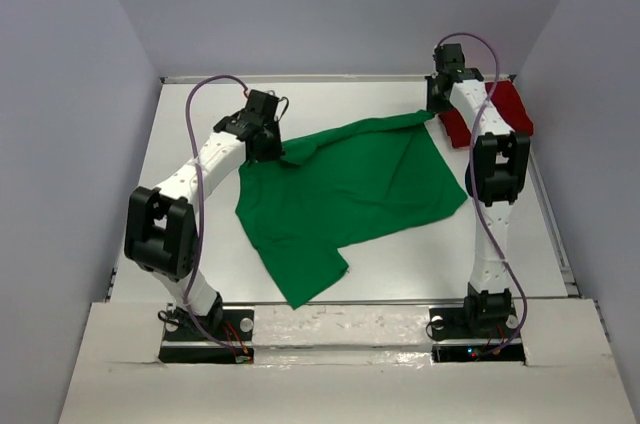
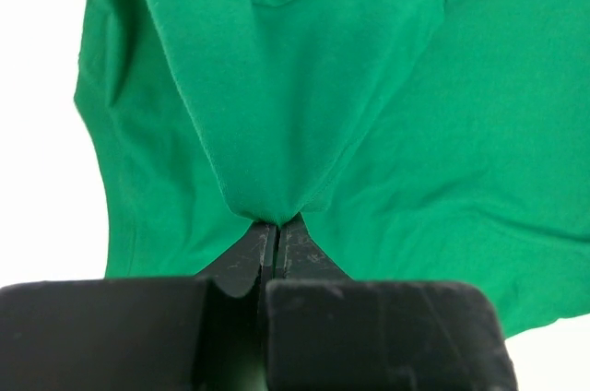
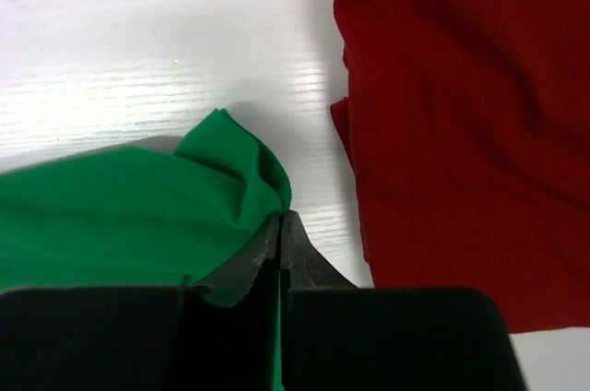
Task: Fold and stack the t-shirts
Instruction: Fold the tshirt
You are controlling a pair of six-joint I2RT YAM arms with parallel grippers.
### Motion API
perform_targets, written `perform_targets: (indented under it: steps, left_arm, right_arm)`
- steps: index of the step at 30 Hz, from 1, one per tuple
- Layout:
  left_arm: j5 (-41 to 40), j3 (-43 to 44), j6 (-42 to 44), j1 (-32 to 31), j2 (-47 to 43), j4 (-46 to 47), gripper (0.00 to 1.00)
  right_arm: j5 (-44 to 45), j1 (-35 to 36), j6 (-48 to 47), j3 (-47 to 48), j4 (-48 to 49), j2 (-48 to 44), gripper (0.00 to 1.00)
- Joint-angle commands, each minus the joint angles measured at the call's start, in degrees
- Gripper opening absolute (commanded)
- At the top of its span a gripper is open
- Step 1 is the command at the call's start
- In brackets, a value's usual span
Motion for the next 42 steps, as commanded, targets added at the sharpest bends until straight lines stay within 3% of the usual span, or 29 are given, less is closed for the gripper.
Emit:
perform_targets:
  steps: [1, 7, 16, 27, 30, 31, 32, 34, 36, 37, 42]
  left_arm:
    - [-2.4, -3.1, -2.0, -0.1, -9.5, 3.9, 0.00]
    - [-4.6, -6.8, -1.6, -0.1, -15.2, 6.8, 0.00]
    - [0.4, -8.2, -2.0, -0.3, -11.4, 6.1, 0.00]
    - [5.1, -9.7, -3.6, -3.2, -8.6, 6.5, 0.00]
    - [5.5, -10.4, -5.3, -4.8, -7.7, 6.2, 0.37]
    - [5.6, -10.7, -5.9, -5.5, -7.5, 6.1, 0.68]
    - [5.5, -10.9, -7.3, -5.9, -7.8, 6.1, 0.80]
    - [6.2, -11.8, -8.4, -6.3, -8.2, 6.4, 0.95]
    - [4.9, -12.5, -10.4, -7.0, -9.8, 6.2, 0.99]
    - [1.5, -12.5, -11.3, -7.5, -11.3, 5.2, 0.99]
    - [-11.7, -10.0, -15.9, -12.9, -16.1, 1.0, 0.99]
  right_arm:
    - [1.7, -0.3, 0.4, 0.0, 2.5, -6.2, 0.00]
    - [2.3, -0.3, 0.3, -2.4, 3.3, -7.9, 0.00]
    - [2.9, -0.3, 0.2, -7.0, 4.1, -8.1, 0.00]
    - [2.0, 0.3, 0.5, -5.5, 1.7, -5.6, 0.00]
    - [1.7, 0.3, 0.9, -7.1, 1.7, -6.1, 0.03]
    - [1.2, 0.3, 1.0, -7.6, 1.7, -6.5, 0.09]
    - [1.4, 0.3, 1.3, -8.0, 1.6, -6.9, 0.14]
    - [1.3, 0.9, 1.5, -10.0, 2.4, -8.1, 0.34]
    - [1.7, 0.9, 1.7, -11.3, 3.1, -8.9, 0.49]
    - [1.8, 1.4, 1.6, -12.2, 3.4, -9.5, 0.62]
    - [3.0, 2.6, 1.7, -12.9, 3.9, -12.0, 0.66]
